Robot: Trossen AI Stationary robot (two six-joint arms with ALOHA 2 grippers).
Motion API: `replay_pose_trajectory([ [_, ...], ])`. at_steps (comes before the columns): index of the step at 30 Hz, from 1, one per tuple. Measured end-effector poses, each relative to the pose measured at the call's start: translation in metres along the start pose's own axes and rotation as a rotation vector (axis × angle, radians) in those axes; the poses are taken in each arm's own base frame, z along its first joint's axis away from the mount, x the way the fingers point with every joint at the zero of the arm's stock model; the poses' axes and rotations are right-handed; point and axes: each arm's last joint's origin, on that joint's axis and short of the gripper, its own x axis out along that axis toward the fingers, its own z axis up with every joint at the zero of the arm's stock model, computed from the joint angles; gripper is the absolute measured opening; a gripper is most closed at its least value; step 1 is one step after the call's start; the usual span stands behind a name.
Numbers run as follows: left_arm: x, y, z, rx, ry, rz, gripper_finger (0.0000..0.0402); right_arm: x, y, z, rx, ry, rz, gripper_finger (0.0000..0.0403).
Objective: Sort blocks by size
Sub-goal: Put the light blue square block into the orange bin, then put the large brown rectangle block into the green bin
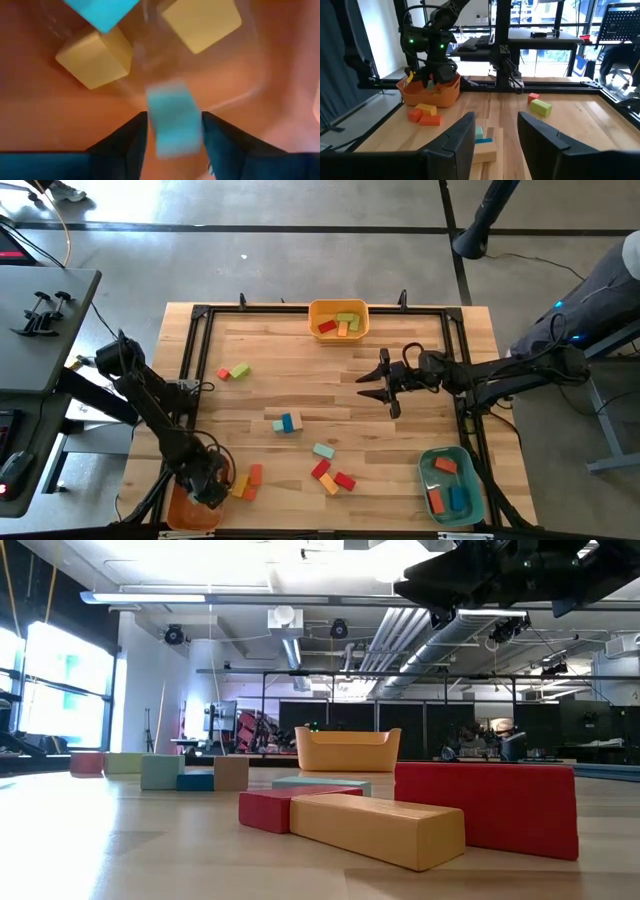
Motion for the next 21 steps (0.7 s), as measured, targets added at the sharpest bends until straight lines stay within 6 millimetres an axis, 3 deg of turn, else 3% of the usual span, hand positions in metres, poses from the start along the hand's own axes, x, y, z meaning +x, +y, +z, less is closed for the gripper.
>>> replay_pose_trajectory([
  [6, -0.01, 0.0, 0.0, -0.002, 0.02, -0.036, 0.0241, 0.0, 0.0, 0.0, -0.005, 0.004, 0.0, 0.0142],
  [10, -0.033, -0.002, 0.003, -0.029, 0.118, -0.105, 0.026, 0.0, 0.0, -0.001, -0.006, 0.009, 0.0, 0.0142],
  [13, -0.055, -0.004, 0.008, -0.023, 0.099, -0.211, 0.0261, 0.0, 0.0, -0.002, -0.004, 0.019, -0.001, 0.0142],
  [16, -0.073, -0.005, 0.02, 0.045, -0.034, -0.334, 0.0257, 0.0, 0.0, -0.003, -0.007, 0.026, -0.001, 0.0142],
  [21, -0.1, -0.007, 0.056, 0.303, -0.476, -0.422, 0.0253, 0.0, 0.0, -0.004, -0.038, 0.04, 0.0, 0.0142],
])
